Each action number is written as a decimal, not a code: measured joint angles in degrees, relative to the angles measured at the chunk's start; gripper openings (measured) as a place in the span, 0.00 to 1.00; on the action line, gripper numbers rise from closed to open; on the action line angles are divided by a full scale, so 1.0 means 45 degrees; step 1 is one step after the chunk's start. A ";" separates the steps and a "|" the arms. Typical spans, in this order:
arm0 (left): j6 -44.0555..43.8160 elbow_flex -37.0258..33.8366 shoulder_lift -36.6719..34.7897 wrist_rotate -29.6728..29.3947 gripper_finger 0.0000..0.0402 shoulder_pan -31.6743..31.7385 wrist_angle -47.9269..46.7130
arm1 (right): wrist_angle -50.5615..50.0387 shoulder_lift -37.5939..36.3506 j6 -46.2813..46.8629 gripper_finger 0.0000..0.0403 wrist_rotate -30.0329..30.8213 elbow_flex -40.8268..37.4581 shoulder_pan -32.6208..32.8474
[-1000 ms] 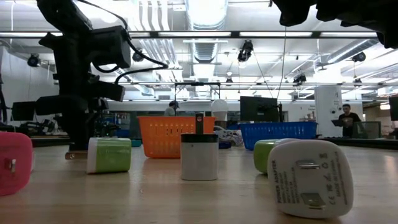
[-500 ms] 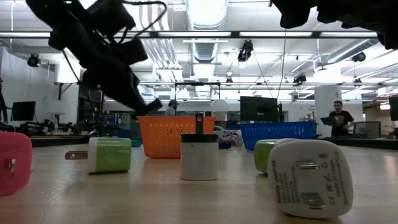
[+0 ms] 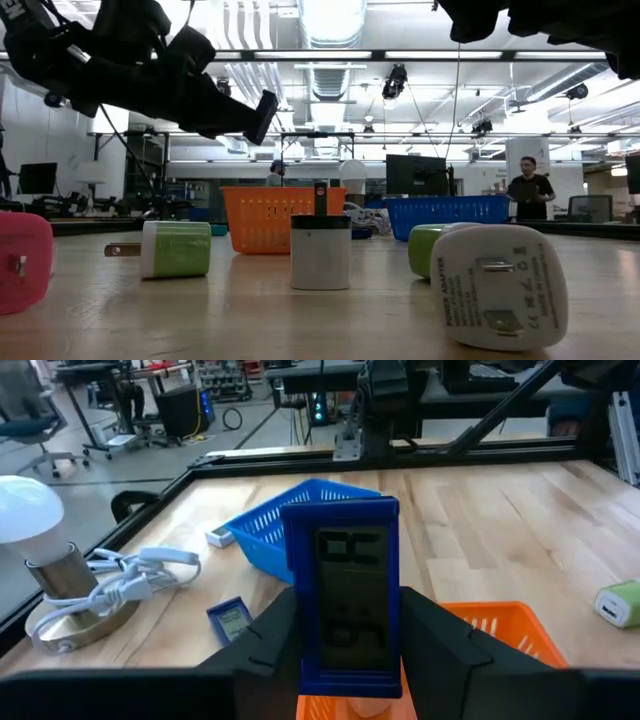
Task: Pick & Place Office items
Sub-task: Put the left blue digital timer into the blue bin
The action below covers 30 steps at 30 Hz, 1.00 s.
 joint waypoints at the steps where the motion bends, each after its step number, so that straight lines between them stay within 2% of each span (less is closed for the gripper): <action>1: 0.0000 -0.0003 0.0000 0.0008 0.32 0.0009 0.0000 | 0.0005 0.0000 -0.0049 0.81 0.0009 0.0000 -0.0016; 14: 0.0011 0.0046 0.0000 0.0251 0.32 0.0023 0.0034 | 0.0141 0.0000 -0.0127 0.81 0.0082 0.0000 -0.0090; 19: 0.0047 0.0795 0.0226 0.0385 0.32 0.0033 0.0056 | 0.0199 -0.0130 -0.0275 0.81 0.0233 -0.0161 -0.0089; 22: 0.0137 0.1702 0.1093 0.0838 0.32 0.0090 0.0053 | 0.0200 -0.0502 -0.0488 0.81 0.0744 -0.0451 -0.0086; 30: 0.0532 0.5180 0.4867 0.2265 0.32 0.0817 -0.0483 | 0.0006 -0.2486 -0.0626 0.81 0.1907 -0.1718 -0.0081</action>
